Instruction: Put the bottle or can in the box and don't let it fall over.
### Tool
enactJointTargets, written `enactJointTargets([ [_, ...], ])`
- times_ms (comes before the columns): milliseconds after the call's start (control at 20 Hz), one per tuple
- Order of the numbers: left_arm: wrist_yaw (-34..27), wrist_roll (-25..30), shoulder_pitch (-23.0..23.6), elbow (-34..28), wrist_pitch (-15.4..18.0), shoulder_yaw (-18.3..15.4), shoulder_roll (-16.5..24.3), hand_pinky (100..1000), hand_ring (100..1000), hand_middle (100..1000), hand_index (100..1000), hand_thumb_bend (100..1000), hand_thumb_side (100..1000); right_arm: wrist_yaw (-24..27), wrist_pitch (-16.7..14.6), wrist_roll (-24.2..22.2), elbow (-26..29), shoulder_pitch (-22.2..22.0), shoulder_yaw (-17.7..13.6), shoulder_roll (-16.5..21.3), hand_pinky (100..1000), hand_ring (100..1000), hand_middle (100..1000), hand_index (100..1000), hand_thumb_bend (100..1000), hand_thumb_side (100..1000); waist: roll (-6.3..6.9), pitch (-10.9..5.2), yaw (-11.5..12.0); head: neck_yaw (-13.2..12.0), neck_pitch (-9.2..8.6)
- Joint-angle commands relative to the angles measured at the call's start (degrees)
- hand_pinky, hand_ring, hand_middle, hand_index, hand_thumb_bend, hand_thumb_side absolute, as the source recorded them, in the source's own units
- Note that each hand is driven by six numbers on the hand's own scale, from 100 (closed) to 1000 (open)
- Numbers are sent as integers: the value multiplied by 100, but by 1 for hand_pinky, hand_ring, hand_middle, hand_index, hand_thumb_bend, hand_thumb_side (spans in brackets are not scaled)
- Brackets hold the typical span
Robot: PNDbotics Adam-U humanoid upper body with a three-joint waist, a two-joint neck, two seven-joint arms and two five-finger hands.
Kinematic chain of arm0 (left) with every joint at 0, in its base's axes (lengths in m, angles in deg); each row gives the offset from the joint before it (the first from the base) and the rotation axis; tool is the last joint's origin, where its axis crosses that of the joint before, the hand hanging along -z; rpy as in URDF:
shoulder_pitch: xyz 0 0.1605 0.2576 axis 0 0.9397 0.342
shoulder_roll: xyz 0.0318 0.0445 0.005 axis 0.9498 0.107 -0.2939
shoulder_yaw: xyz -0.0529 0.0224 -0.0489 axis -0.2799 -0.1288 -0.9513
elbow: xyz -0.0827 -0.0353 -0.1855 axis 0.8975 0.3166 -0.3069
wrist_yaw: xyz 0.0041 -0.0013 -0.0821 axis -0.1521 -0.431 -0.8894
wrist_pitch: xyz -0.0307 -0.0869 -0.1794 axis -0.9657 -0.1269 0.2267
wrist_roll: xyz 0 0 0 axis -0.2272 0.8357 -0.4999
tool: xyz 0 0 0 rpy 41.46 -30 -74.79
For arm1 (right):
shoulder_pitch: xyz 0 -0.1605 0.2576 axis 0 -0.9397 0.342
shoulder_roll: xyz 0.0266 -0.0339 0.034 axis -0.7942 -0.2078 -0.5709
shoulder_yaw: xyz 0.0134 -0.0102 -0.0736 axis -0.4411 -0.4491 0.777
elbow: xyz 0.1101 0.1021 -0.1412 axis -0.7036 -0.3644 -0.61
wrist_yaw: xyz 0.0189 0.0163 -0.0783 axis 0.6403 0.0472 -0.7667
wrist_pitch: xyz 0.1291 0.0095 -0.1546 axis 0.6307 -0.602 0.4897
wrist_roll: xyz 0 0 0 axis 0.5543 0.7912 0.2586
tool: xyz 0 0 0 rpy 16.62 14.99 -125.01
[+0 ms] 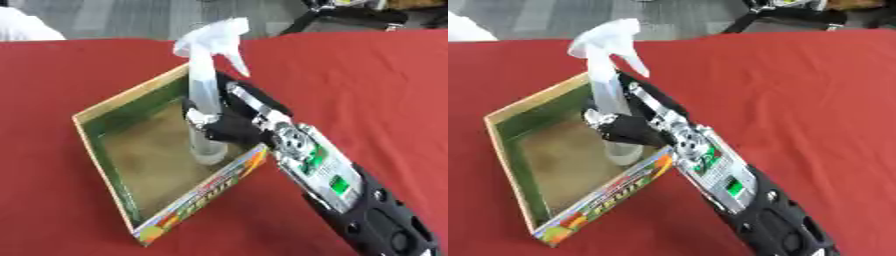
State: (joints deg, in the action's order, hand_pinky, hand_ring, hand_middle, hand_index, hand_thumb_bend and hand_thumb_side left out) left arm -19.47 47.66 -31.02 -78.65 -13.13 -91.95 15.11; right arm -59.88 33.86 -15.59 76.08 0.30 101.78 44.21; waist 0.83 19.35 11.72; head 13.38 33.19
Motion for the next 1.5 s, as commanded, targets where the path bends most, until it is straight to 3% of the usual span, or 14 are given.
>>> enactJointTargets([
  [50,5,-20,-7,-124,8,-49,150,718,1000,964,723,221,948,-76,-68,-32,152,35,-70,87,1000,930,854,1000,100,690,22,-130,-4,-19,14],
  [600,13,-16,8,-135,-7,-56,153,717,1000,966,722,221,948,-29,-95,-90,328,-170,-112,124,1000,929,852,1000,100,657,36,-141,-73,-58,34],
  [850,17,-12,16,-137,-9,-51,155,717,1000,967,722,220,947,6,-108,-132,448,-231,-137,160,1000,930,853,1000,100,697,47,-149,-84,-66,40],
  [1500,23,-8,26,-158,-20,-53,161,717,1000,969,721,222,948,85,-63,-134,796,-504,-205,281,1000,926,845,1000,100,689,43,-172,-172,-102,47],
])
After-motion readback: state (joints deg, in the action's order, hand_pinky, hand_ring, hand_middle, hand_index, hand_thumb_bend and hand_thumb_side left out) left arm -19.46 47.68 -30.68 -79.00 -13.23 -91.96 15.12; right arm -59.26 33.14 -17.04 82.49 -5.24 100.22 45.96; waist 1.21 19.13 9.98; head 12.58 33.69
